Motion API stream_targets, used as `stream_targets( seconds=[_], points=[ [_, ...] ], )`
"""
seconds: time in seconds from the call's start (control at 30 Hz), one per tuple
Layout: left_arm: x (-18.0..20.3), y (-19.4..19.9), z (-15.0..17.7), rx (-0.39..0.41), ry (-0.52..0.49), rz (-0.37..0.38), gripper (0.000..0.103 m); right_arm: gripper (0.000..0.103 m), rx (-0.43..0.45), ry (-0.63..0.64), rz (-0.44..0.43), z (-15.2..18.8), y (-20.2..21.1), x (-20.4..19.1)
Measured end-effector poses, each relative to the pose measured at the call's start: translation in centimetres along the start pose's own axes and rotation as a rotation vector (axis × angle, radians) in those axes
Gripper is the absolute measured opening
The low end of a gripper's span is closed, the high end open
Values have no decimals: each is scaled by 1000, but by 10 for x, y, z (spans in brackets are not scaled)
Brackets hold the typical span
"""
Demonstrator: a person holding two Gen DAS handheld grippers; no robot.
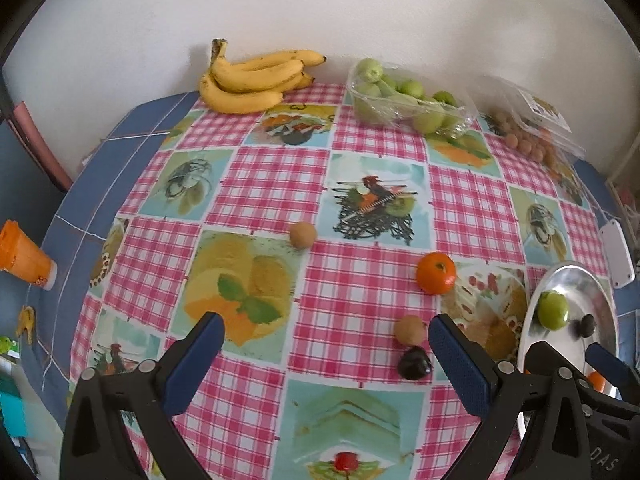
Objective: Organize fruits
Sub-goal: 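Close the right tool on the dark plum while the left tool moves toward the brown fruit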
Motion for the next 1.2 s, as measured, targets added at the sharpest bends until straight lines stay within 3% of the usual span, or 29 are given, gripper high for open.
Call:
stream_targets(
  seconds=[0.5, 1.2],
  points=[
    [-49, -20, 0, -21, 76, 1, 103, 103, -13, 37, -47, -2, -26, -48],
    [-59, -69, 32, -207, 97, -14, 103, 103, -140, 25, -33, 18, -76, -50]
  ],
)
Point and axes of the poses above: each gripper's, at about its wrist camera, not at the fingertips, and y roughly against the way its jaws point, x to its right, z to its underside, the point moved 7 cm from there along -y, roughly the way its jaws point, and after that the axes turned 11 degrees about -z, right-handed, at the moved point
